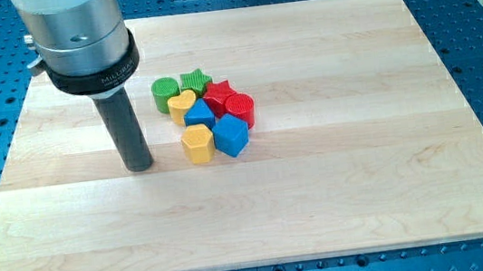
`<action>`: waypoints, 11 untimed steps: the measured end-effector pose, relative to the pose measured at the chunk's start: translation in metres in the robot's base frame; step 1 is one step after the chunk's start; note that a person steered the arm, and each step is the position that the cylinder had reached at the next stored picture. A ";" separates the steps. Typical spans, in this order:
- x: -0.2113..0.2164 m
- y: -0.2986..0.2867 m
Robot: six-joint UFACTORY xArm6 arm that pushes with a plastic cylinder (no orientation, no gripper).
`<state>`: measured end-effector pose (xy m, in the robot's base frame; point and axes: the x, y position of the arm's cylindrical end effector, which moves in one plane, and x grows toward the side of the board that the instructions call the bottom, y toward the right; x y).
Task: Form a horizontal line with the green blocks red star
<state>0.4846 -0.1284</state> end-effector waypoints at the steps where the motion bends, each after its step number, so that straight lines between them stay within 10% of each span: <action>1: 0.000 -0.004; 7: 0.032 0.025; 11: -0.055 0.119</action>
<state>0.4291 -0.0094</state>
